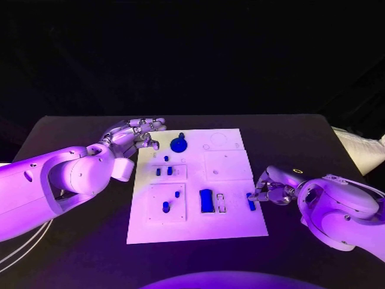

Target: Assemble the parts on the task board

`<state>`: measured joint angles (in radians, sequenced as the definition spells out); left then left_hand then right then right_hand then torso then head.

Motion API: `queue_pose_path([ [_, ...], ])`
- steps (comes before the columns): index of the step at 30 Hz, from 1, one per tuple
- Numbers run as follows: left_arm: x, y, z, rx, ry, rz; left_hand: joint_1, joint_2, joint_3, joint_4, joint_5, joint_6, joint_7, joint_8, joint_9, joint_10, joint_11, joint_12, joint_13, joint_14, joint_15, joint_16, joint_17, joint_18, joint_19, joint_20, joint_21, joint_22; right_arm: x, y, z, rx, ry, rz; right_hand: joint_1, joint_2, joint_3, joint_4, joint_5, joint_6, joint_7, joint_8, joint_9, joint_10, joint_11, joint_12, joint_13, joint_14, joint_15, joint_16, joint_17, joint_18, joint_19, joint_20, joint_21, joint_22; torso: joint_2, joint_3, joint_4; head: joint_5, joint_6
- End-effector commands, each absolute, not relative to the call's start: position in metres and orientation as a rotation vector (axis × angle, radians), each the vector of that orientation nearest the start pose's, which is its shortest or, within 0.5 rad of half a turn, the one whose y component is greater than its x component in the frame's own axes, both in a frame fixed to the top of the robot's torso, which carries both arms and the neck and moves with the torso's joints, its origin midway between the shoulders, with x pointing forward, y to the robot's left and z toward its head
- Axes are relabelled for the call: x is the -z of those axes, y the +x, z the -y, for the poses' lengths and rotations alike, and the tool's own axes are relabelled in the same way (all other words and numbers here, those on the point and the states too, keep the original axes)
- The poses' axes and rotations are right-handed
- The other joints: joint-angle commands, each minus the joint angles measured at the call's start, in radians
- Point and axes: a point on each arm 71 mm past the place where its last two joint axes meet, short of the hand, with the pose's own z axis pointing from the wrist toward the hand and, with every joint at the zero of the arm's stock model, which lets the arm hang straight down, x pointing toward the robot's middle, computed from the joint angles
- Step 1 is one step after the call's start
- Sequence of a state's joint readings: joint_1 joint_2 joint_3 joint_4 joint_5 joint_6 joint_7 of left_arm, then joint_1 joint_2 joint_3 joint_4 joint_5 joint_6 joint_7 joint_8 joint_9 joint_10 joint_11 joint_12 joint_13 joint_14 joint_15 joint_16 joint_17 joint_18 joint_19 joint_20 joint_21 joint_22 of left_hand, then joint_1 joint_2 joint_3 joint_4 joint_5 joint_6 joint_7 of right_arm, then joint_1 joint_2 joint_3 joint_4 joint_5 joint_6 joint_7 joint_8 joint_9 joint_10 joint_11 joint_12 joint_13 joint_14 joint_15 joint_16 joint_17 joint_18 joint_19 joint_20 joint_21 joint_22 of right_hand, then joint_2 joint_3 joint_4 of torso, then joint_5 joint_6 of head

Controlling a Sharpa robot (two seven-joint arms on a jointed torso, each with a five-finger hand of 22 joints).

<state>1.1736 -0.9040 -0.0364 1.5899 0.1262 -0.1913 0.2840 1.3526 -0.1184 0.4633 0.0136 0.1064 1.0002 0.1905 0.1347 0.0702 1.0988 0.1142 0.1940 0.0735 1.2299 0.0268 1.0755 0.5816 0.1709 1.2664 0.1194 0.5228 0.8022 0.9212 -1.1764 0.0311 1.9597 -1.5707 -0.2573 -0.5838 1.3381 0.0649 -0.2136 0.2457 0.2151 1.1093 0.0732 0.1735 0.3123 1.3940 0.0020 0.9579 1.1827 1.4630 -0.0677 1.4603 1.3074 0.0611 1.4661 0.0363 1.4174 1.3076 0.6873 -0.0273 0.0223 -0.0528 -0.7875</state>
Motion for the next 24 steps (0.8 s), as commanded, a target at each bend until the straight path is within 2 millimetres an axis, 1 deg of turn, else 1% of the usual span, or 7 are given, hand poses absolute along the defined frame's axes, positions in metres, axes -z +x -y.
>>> queue_pose_path([
  [1, 0.192, 0.469, -0.212, 1.656, -1.313, -1.553, 0.001, 0.010, -0.005, 0.000, 0.002, -0.007, 0.000, 0.007, -0.001, -0.009, 0.001, 0.004, -0.002, -0.007, -0.002, -0.006, -0.001, 0.010, -0.010, 0.000, -0.004, -0.001, 0.243, 0.358, 0.250, -0.267, 0.008, -1.994, -0.010, -0.002, -0.001, 0.006, 0.006, 0.007, 0.002, -0.005, -0.001, -0.001, -0.006, -0.006, -0.002, 0.072, -0.005, 0.005, 0.073, -0.004, 0.001, -0.001, -0.003, 0.004, 0.000, -0.0008, 0.0003, 0.001, -0.002],
  [5, 0.192, 0.469, -0.212, 1.655, -1.314, -1.553, 0.001, 0.010, -0.005, 0.000, 0.002, -0.007, 0.000, 0.007, -0.001, -0.009, 0.001, 0.004, -0.002, -0.007, -0.002, -0.006, -0.001, 0.010, -0.010, 0.000, -0.004, -0.001, 0.246, 0.358, 0.250, -0.261, 0.000, -1.998, -0.011, -0.002, -0.002, 0.007, 0.006, 0.007, 0.001, -0.005, -0.001, -0.001, -0.006, -0.006, -0.001, 0.072, -0.005, 0.005, 0.073, -0.005, 0.001, -0.001, -0.002, 0.004, 0.000, -0.0015, -0.0011, 0.003, -0.003],
  [11, 0.192, 0.469, -0.212, 1.656, -1.314, -1.554, 0.001, 0.010, -0.005, 0.000, 0.002, -0.007, 0.000, 0.007, -0.001, -0.009, 0.001, 0.004, -0.002, -0.007, -0.002, -0.006, -0.001, 0.010, -0.010, 0.000, -0.004, -0.001, 0.249, 0.359, 0.245, -0.264, -0.015, -2.002, -0.008, -0.004, -0.004, 0.006, 0.005, 0.010, 0.000, -0.005, 0.000, 0.000, -0.007, -0.006, -0.001, 0.072, -0.005, 0.005, 0.073, -0.005, 0.001, -0.002, -0.003, 0.004, 0.000, -0.0009, -0.0010, 0.005, -0.004],
  [17, 0.192, 0.469, -0.212, 1.657, -1.313, -1.555, 0.001, 0.010, -0.005, 0.000, 0.002, -0.007, 0.000, 0.007, -0.001, -0.009, 0.001, 0.004, -0.002, -0.007, -0.002, -0.006, -0.001, 0.010, -0.010, 0.000, -0.004, -0.001, 0.254, 0.361, 0.239, -0.249, -0.071, -2.004, 0.048, -0.012, 0.004, -0.021, -0.005, 0.016, -0.004, -0.010, 0.001, -0.001, -0.012, -0.008, -0.001, 0.073, -0.010, 0.005, 0.076, -0.005, 0.001, -0.006, -0.003, 0.005, 0.000, -0.0011, -0.0004, 0.009, -0.008],
  [19, 0.192, 0.469, -0.212, 1.657, -1.314, -1.555, 0.001, 0.010, -0.005, 0.000, 0.002, -0.007, 0.000, 0.007, -0.001, -0.009, 0.001, 0.004, -0.002, -0.007, -0.002, -0.006, -0.001, 0.010, -0.010, 0.000, -0.004, -0.001, 0.256, 0.361, 0.236, -0.236, -0.110, -2.004, 0.073, -0.014, 0.010, -0.035, -0.023, 0.018, -0.004, -0.012, 0.002, -0.002, -0.012, -0.011, -0.001, 0.073, -0.010, 0.006, 0.077, -0.005, 0.001, -0.007, -0.002, 0.006, 0.000, -0.0011, -0.0007, 0.009, -0.008],
  [22, 0.192, 0.469, -0.212, 1.657, -1.314, -1.556, 0.001, 0.010, -0.005, 0.000, 0.002, -0.007, 0.000, 0.007, -0.001, -0.009, 0.001, 0.004, -0.002, -0.007, -0.002, -0.006, -0.001, 0.010, -0.010, 0.000, -0.004, -0.001, 0.260, 0.361, 0.232, -0.216, -0.163, -2.016, 0.109, -0.011, 0.023, -0.056, -0.072, 0.021, -0.005, -0.016, 0.002, -0.002, -0.013, -0.012, -0.001, 0.074, -0.011, 0.007, 0.080, -0.006, 0.002, -0.008, -0.001, 0.009, 0.000, -0.0015, 0.0004, 0.010, -0.011],
  [24, 0.192, 0.469, -0.212, 1.658, -1.314, -1.557, 0.001, 0.010, -0.005, 0.000, 0.002, -0.007, 0.000, 0.007, -0.001, -0.009, 0.001, 0.004, -0.002, -0.007, -0.002, -0.006, -0.001, 0.010, -0.010, 0.000, -0.004, -0.001, 0.263, 0.360, 0.230, -0.206, -0.191, -2.022, 0.125, -0.011, 0.031, -0.066, -0.080, 0.022, -0.005, -0.018, 0.002, -0.002, -0.014, -0.014, -0.001, 0.074, -0.012, 0.008, 0.082, -0.006, 0.002, -0.008, 0.000, 0.010, 0.000, -0.0020, 0.0003, 0.011, -0.011],
])
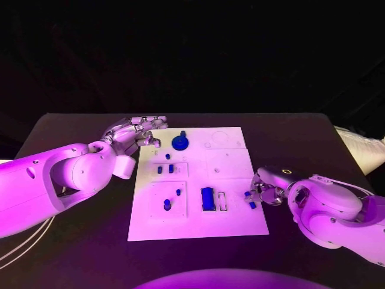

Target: Assemble the parts on the task board

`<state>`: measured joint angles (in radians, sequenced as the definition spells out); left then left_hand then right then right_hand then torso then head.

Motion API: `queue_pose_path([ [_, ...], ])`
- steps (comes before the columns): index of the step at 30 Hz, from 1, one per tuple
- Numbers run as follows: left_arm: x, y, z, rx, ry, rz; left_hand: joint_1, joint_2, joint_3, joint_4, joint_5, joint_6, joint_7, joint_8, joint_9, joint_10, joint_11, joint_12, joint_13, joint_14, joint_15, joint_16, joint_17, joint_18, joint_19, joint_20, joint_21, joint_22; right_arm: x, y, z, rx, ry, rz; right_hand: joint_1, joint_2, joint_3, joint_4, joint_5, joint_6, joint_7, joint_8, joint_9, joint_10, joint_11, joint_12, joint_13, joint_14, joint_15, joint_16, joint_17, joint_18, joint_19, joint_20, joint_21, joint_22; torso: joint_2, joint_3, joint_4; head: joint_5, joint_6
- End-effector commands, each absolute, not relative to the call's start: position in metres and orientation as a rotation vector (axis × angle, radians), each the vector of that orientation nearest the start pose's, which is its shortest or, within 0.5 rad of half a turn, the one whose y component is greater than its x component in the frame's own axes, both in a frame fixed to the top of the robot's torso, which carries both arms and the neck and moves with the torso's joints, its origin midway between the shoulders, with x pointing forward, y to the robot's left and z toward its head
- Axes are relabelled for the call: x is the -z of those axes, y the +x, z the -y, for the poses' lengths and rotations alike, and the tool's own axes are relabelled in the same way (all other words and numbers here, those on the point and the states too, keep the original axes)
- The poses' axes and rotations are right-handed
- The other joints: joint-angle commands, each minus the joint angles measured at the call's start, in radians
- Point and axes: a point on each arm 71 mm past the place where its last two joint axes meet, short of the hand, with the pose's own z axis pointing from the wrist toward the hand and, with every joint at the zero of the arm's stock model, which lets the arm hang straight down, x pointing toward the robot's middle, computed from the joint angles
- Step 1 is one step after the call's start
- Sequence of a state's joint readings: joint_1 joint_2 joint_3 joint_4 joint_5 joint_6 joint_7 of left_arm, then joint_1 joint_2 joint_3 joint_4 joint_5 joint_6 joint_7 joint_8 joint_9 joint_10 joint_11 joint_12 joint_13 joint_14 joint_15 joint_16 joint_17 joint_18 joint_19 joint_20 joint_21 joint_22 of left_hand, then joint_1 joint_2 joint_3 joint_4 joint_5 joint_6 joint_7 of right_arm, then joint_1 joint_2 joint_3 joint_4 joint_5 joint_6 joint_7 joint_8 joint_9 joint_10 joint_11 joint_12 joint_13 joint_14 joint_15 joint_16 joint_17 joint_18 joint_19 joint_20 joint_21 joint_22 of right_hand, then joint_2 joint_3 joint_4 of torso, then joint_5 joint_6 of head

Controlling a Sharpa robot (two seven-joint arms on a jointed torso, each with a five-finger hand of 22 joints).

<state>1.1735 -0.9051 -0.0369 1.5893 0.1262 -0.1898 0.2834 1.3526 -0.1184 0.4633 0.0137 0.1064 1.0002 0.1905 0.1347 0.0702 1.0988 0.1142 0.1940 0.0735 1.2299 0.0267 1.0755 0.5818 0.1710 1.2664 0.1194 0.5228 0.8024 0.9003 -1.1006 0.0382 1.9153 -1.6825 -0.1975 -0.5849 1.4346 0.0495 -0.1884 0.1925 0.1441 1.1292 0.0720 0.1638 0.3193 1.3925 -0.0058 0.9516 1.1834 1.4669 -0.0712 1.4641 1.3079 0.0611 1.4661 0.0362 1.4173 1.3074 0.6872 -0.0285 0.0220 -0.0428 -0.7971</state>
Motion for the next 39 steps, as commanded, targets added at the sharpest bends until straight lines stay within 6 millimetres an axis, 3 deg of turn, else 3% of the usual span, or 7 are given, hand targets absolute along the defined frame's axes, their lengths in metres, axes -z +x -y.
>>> queue_pose_path([
  [1, 0.192, 0.469, -0.212, 1.658, -1.314, -1.557, 0.001, 0.010, -0.005, 0.000, 0.002, -0.007, 0.000, 0.007, -0.001, -0.009, 0.001, 0.004, -0.002, -0.007, -0.002, -0.006, -0.001, 0.010, -0.010, 0.000, -0.004, -0.001, 0.264, 0.359, 0.229, -0.200, -0.205, -2.025, 0.037, 0.005, 0.010, -0.018, -0.011, 0.003, -0.004, -0.009, -0.005, -0.002, -0.007, -0.010, -0.003, 0.070, -0.009, 0.004, 0.082, -0.006, 0.002, -0.008, 0.000, 0.011, 0.000, -0.0006, 0.0008, 0.001, -0.002],
  [6, 0.192, 0.469, -0.212, 1.657, -1.314, -1.558, 0.002, 0.010, -0.006, 0.000, 0.002, -0.008, 0.000, 0.008, -0.001, -0.010, 0.001, 0.005, -0.001, -0.008, -0.002, -0.006, -0.002, 0.010, -0.010, 0.000, -0.005, -0.001, 0.269, 0.358, 0.224, -0.176, -0.268, -2.038, 0.094, 0.012, 0.048, -0.054, -0.055, 0.010, -0.005, -0.017, -0.006, -0.005, -0.008, -0.018, -0.005, 0.071, -0.010, 0.006, 0.087, -0.007, 0.003, -0.009, 0.002, 0.015, 0.000, 0.0000, -0.0001, 0.004, -0.004],
  [13, 0.192, 0.469, -0.211, 1.658, -1.311, -1.561, 0.002, 0.010, -0.006, 0.000, 0.002, -0.008, 0.000, 0.008, -0.001, -0.010, 0.001, 0.005, -0.001, -0.008, -0.002, -0.006, -0.002, 0.010, -0.010, 0.000, -0.005, -0.001, 0.271, 0.357, 0.220, -0.167, -0.303, -2.046, 0.129, 0.012, 0.081, -0.081, -0.054, 0.017, -0.005, -0.023, -0.008, -0.009, -0.008, -0.025, -0.008, 0.071, -0.010, 0.008, 0.091, -0.008, 0.004, -0.010, 0.003, 0.019, -0.001, -0.0007, 0.0008, 0.004, -0.006],
  [21, 0.192, 0.469, -0.211, 1.659, -1.308, -1.564, 0.002, 0.011, -0.006, -0.001, 0.002, -0.008, 0.000, 0.008, 0.000, -0.011, 0.001, 0.006, -0.002, -0.009, -0.002, -0.006, -0.003, 0.010, -0.010, 0.000, -0.005, -0.002, 0.267, 0.355, 0.218, -0.255, -0.156, -2.032, 0.145, 0.027, 0.152, -0.101, 0.050, 0.020, -0.003, -0.033, -0.010, -0.011, -0.008, -0.033, -0.011, 0.072, -0.010, 0.009, 0.096, -0.008, 0.006, -0.011, 0.006, 0.023, -0.001, -0.0003, -0.0005, 0.006, -0.005],
  [25, 0.192, 0.469, -0.210, 1.660, -1.307, -1.564, 0.002, 0.011, -0.006, -0.001, 0.002, -0.008, 0.000, 0.008, 0.000, -0.011, 0.001, 0.006, -0.002, -0.009, -0.002, -0.006, -0.003, 0.010, -0.010, 0.000, -0.005, -0.002, 0.263, 0.356, 0.219, -0.321, -0.017, -2.026, 0.109, 0.023, 0.201, -0.086, 0.105, 0.005, 0.001, -0.047, -0.011, -0.010, -0.004, -0.045, -0.018, 0.071, -0.006, 0.008, 0.095, -0.008, 0.005, -0.009, 0.004, 0.021, -0.002, -0.0015, 0.0001, 0.005, -0.005],
  [31, 0.192, 0.469, -0.210, 1.660, -1.307, -1.565, 0.002, 0.011, -0.006, -0.001, 0.002, -0.008, 0.000, 0.008, 0.000, -0.011, 0.001, 0.006, -0.002, -0.009, -0.002, -0.006, -0.003, 0.010, -0.010, 0.000, -0.005, -0.002, 0.253, 0.357, 0.219, -0.389, 0.130, -1.997, 0.041, -0.022, 0.306, -0.062, 0.167, 0.015, -0.002, -0.055, -0.007, -0.001, -0.008, -0.042, -0.015, 0.073, -0.009, 0.010, 0.100, -0.008, 0.007, -0.009, 0.006, 0.025, 0.000, -0.0008, 0.0003, 0.005, -0.004],
  [39, 0.192, 0.469, -0.209, 1.662, -1.306, -1.566, 0.002, 0.011, -0.006, -0.001, 0.002, -0.008, 0.000, 0.008, 0.000, -0.011, 0.001, 0.006, -0.002, -0.009, -0.002, -0.006, -0.003, 0.010, -0.010, 0.000, -0.005, -0.002, 0.244, 0.356, 0.212, -0.458, 0.239, -1.973, -0.025, -0.074, 0.390, -0.038, 0.184, 0.021, -0.004, -0.061, -0.003, 0.007, -0.008, -0.036, -0.009, 0.073, -0.009, 0.011, 0.104, -0.009, 0.008, -0.010, 0.007, 0.027, 0.000, -0.0001, 0.0006, 0.007, -0.007],
])
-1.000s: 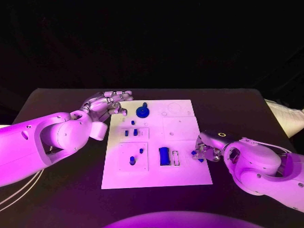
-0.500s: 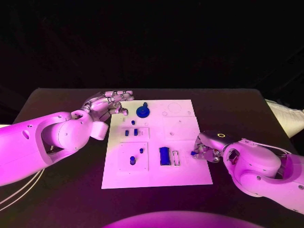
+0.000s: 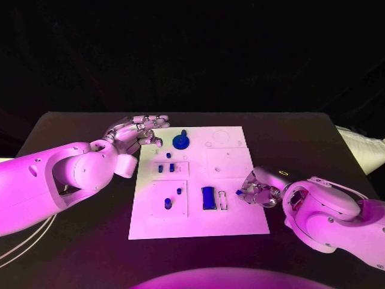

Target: Assemble the parts on the task board

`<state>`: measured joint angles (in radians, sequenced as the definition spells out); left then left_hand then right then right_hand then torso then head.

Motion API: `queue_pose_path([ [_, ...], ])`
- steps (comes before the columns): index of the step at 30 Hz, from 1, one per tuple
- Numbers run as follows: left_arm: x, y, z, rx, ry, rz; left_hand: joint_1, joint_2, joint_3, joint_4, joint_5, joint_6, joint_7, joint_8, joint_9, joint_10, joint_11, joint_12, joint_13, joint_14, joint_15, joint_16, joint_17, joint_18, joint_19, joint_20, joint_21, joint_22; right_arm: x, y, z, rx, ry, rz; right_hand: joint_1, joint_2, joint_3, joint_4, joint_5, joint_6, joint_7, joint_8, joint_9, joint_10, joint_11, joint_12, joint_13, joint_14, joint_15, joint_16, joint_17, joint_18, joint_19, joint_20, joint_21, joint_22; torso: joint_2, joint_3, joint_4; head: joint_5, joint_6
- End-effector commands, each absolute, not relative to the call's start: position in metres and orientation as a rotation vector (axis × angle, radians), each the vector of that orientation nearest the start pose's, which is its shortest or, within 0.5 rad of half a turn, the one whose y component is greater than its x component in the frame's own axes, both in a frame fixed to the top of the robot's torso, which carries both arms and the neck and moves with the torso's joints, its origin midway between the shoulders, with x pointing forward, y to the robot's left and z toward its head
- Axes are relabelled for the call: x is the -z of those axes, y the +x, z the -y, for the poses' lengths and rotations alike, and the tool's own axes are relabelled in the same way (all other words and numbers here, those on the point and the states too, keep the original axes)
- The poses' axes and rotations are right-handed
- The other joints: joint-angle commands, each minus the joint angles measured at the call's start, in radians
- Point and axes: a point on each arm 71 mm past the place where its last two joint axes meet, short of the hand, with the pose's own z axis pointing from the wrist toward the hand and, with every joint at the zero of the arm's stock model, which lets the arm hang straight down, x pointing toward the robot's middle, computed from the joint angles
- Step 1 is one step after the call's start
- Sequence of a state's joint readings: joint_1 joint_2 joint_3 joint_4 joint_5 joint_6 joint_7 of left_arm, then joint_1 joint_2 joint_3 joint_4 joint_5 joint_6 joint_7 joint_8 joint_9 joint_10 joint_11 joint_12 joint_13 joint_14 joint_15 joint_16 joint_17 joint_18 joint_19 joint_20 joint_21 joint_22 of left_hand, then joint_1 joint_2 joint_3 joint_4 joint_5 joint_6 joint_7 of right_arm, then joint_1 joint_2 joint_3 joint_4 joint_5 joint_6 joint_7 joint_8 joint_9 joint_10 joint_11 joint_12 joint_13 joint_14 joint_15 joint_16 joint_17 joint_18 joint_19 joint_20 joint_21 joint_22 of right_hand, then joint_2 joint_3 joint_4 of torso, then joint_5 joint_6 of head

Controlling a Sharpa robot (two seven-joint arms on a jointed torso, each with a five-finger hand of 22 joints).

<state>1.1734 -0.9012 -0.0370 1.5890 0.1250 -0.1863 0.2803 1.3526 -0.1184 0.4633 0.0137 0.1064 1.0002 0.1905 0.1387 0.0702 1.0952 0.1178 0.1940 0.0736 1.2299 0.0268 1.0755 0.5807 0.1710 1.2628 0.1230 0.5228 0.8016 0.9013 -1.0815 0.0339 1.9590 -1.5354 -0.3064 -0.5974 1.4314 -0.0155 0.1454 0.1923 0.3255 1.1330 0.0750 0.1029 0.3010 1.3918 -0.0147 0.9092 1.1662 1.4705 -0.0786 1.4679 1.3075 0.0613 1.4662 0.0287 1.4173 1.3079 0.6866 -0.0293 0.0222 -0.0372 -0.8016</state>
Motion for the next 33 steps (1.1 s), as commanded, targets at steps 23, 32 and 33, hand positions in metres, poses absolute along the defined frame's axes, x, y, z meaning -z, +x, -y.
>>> queue_pose_path([
  [23, 0.192, 0.468, -0.207, 1.667, -1.305, -1.572, 0.002, 0.011, -0.006, -0.001, 0.002, -0.008, 0.000, 0.004, 0.000, -0.007, -0.003, 0.006, -0.002, -0.009, -0.002, -0.006, -0.001, 0.010, -0.007, -0.003, -0.005, -0.001, 0.253, 0.359, 0.183, -0.517, 0.238, -2.060, -0.152, -0.061, 0.068, 0.022, 0.065, 0.049, -0.016, 0.009, 0.033, 0.027, -0.005, 0.031, 0.027, 0.072, -0.006, 0.011, 0.113, -0.010, 0.012, -0.006, 0.010, 0.033, 0.000, -0.0003, -0.0004, 0.008, -0.007],
  [32, 0.192, 0.468, -0.207, 1.669, -1.305, -1.576, 0.002, 0.011, -0.006, -0.001, 0.002, -0.008, 0.000, 0.004, 0.000, -0.007, -0.003, 0.006, -0.002, -0.009, -0.002, -0.006, -0.001, 0.010, -0.007, -0.003, -0.005, -0.001, 0.256, 0.361, 0.179, -0.504, 0.195, -2.077, -0.199, -0.059, 0.039, 0.051, 0.062, 0.060, -0.021, 0.015, 0.043, 0.037, -0.008, 0.052, 0.042, 0.073, -0.010, 0.015, 0.119, -0.011, 0.014, -0.009, 0.012, 0.038, 0.000, 0.0012, -0.0011, 0.010, -0.008],
  [33, 0.192, 0.468, -0.207, 1.669, -1.305, -1.576, 0.002, 0.011, -0.006, -0.001, 0.002, -0.008, 0.000, 0.004, 0.000, -0.007, -0.003, 0.006, -0.002, -0.009, -0.002, -0.006, -0.001, 0.010, -0.007, -0.003, -0.005, -0.001, 0.256, 0.361, 0.179, -0.500, 0.189, -2.077, -0.200, -0.059, 0.039, 0.051, 0.062, 0.061, -0.021, 0.015, 0.044, 0.038, -0.008, 0.053, 0.043, 0.073, -0.010, 0.015, 0.119, -0.011, 0.014, -0.009, 0.012, 0.038, 0.000, 0.0007, -0.0011, 0.010, -0.008],
])
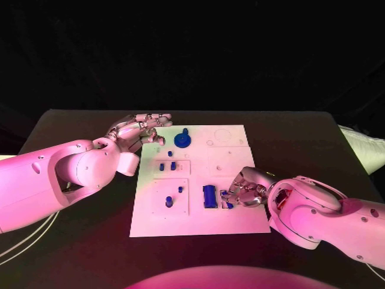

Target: Assemble the parts on the task board

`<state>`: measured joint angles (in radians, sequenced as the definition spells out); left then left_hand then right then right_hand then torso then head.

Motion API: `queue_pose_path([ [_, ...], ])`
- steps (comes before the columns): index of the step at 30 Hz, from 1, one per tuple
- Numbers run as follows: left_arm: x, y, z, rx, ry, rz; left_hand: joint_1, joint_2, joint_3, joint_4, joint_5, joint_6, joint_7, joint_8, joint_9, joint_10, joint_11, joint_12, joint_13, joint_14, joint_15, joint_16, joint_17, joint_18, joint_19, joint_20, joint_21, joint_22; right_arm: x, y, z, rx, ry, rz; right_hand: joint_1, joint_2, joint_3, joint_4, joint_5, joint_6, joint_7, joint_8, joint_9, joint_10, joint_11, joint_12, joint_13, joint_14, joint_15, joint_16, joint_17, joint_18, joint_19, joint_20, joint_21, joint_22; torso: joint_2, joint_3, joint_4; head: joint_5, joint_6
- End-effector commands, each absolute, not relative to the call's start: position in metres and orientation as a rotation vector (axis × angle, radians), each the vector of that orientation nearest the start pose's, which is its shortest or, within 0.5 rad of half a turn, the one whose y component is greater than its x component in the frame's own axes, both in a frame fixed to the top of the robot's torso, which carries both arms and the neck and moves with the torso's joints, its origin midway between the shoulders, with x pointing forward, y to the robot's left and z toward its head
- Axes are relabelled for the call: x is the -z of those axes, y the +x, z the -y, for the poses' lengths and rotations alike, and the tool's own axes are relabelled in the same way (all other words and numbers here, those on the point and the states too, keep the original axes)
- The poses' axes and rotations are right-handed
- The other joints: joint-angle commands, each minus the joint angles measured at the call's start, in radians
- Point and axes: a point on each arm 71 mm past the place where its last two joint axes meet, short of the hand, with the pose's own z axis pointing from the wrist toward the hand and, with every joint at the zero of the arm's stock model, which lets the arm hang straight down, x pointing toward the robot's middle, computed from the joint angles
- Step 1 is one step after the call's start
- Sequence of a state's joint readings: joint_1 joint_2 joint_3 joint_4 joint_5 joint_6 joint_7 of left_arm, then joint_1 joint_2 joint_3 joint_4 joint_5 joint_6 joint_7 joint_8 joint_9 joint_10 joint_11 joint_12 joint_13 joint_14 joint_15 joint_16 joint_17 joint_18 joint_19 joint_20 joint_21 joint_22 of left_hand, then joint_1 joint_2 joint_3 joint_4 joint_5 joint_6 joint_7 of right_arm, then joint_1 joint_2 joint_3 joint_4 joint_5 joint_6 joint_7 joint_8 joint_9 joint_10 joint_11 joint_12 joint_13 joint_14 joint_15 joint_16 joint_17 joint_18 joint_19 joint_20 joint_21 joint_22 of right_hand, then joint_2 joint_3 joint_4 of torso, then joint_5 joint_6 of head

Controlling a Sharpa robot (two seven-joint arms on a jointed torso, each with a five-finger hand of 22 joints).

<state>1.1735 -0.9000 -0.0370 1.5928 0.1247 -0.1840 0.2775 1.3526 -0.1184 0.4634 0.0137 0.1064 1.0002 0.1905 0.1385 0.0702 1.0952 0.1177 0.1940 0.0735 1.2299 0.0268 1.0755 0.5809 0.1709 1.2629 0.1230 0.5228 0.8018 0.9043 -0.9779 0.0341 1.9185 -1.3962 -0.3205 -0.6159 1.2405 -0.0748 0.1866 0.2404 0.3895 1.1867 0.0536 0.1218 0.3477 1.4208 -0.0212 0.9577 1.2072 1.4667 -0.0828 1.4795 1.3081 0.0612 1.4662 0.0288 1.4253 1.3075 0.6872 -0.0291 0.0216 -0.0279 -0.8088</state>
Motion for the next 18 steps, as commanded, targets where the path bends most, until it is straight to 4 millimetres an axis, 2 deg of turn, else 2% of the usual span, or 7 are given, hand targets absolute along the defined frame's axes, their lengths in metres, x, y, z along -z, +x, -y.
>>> queue_pose_path([
  [1, 0.1920, 0.4676, -0.2067, 1.670, -1.305, -1.577, 0.002, 0.011, -0.006, -0.001, 0.002, -0.008, 0.000, 0.005, -0.001, -0.007, -0.003, 0.006, -0.002, -0.009, -0.002, -0.006, -0.002, 0.010, -0.007, -0.003, -0.005, -0.001, 0.2564, 0.3615, 0.1786, -0.496, 0.181, -2.077, -0.011, 0.001, -0.005, 0.004, -0.002, 0.008, 0.000, -0.003, -0.002, 0.010, -0.002, 0.011, 0.005, 0.077, -0.006, 0.004, 0.119, -0.011, 0.014, -0.010, 0.005, 0.039, 0.000, 0.0003, -0.0005, 0.001, -0.001],
  [5, 0.1921, 0.4674, -0.2065, 1.671, -1.306, -1.581, 0.004, 0.012, -0.008, -0.002, 0.003, -0.009, 0.000, 0.007, 0.000, -0.009, -0.003, 0.009, -0.002, -0.011, -0.002, -0.006, -0.004, 0.010, -0.008, -0.003, -0.006, -0.002, 0.2568, 0.3623, 0.1785, -0.485, 0.162, -2.075, -0.018, 0.003, -0.011, 0.009, -0.004, 0.011, -0.002, -0.001, 0.000, 0.014, -0.003, 0.019, 0.011, 0.077, -0.007, 0.003, 0.119, -0.011, 0.014, -0.011, 0.004, 0.039, 0.000, 0.0002, -0.0002, 0.000, 0.000],
  [12, 0.1922, 0.4671, -0.2062, 1.672, -1.306, -1.585, 0.004, 0.012, -0.008, -0.002, 0.003, -0.009, 0.000, 0.007, 0.000, -0.009, -0.003, 0.009, -0.002, -0.011, -0.002, -0.006, -0.004, 0.010, -0.008, -0.003, -0.006, -0.002, 0.2568, 0.3627, 0.1768, -0.476, 0.131, -2.072, -0.059, 0.009, -0.050, 0.038, -0.042, 0.021, -0.005, 0.005, 0.009, 0.025, -0.006, 0.051, 0.033, 0.078, -0.008, 0.008, 0.127, -0.012, 0.017, -0.012, 0.007, 0.044, 0.000, 0.0006, -0.0005, 0.000, -0.001],
  [18, 0.1922, 0.4670, -0.2061, 1.673, -1.306, -1.588, 0.004, 0.012, -0.008, -0.002, 0.003, -0.009, 0.000, 0.007, 0.000, -0.009, -0.003, 0.009, -0.002, -0.011, -0.002, -0.006, -0.004, 0.010, -0.008, -0.003, -0.006, -0.002, 0.2565, 0.3623, 0.1741, -0.480, 0.116, -2.071, -0.094, 0.027, -0.090, 0.048, -0.070, 0.029, -0.009, 0.010, 0.017, 0.035, -0.009, 0.082, 0.055, 0.082, -0.011, 0.018, 0.143, -0.014, 0.021, -0.013, 0.013, 0.053, 0.000, 0.0005, -0.0004, 0.001, 0.000],
])
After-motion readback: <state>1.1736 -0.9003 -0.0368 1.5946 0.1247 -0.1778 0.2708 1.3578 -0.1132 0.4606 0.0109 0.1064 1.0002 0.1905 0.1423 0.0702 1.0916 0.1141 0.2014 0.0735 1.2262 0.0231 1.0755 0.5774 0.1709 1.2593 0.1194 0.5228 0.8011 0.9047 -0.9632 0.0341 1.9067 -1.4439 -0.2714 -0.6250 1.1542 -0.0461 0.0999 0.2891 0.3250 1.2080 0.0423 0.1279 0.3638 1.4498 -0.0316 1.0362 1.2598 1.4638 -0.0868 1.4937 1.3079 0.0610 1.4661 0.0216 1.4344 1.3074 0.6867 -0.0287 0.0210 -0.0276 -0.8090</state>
